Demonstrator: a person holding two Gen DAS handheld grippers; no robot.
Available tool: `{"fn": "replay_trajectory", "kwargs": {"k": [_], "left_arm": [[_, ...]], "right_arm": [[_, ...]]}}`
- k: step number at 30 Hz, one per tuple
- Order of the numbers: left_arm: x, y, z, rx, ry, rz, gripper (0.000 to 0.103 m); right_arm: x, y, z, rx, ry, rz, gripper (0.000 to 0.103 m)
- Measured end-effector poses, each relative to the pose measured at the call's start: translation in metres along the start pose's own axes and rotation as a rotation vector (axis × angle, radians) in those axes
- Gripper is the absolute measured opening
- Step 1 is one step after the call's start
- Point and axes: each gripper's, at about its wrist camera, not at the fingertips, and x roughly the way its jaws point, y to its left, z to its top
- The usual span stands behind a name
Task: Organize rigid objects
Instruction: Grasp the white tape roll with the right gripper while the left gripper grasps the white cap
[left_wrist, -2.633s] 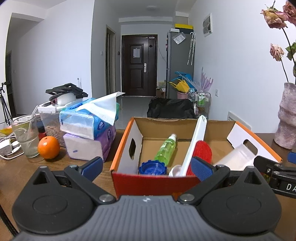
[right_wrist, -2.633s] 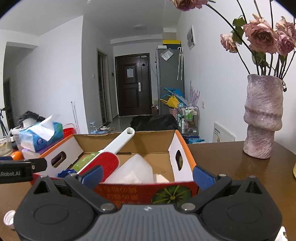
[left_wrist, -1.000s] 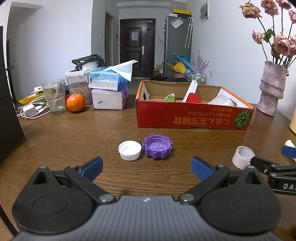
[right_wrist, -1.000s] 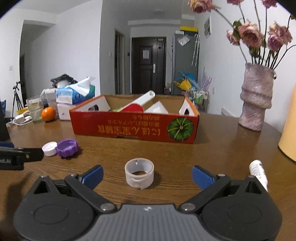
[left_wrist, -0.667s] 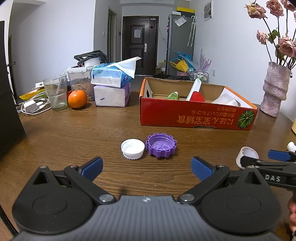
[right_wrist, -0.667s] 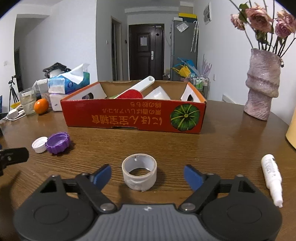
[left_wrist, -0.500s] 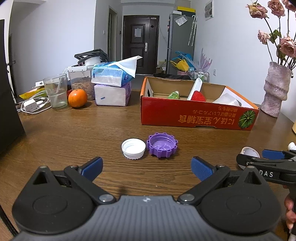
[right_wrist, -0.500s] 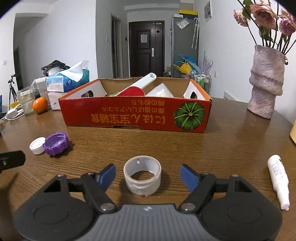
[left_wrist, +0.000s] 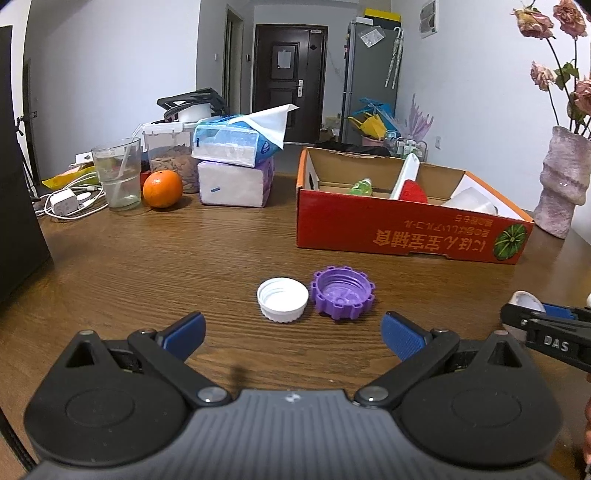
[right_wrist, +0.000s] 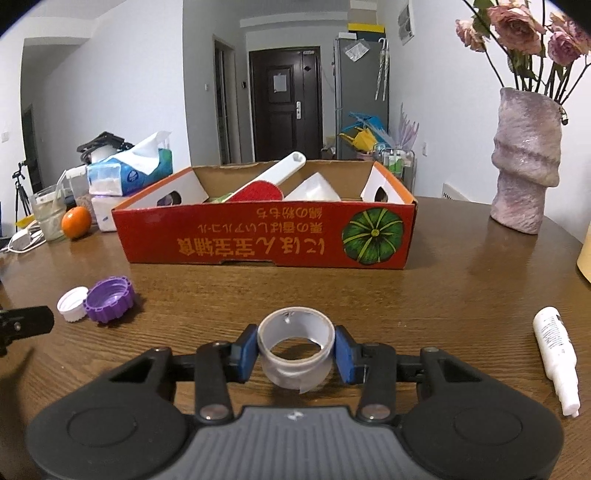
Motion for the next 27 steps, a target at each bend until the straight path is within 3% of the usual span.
{"fn": "replay_trajectory", "kwargs": {"k": [9,16,27], "left_arm": [[0.015,0.012,0.008,0.001,-0.006,0.031,0.103],[0.037,0.029,0.014,-0.015,0.041,0.047,0.103],[0.052,0.030,0.018,0.031,0.059,-0.012,0.103]], "right_arm": [[-0.004,0.000,0.000,0.000,-0.026,-0.014,0.042],[-0.005,-0.001,0.000,0.001,-0.031,-0.016,0.042],[-0.005,0.000,0.000,-0.001,-0.034,-0.016,0.042]]}}
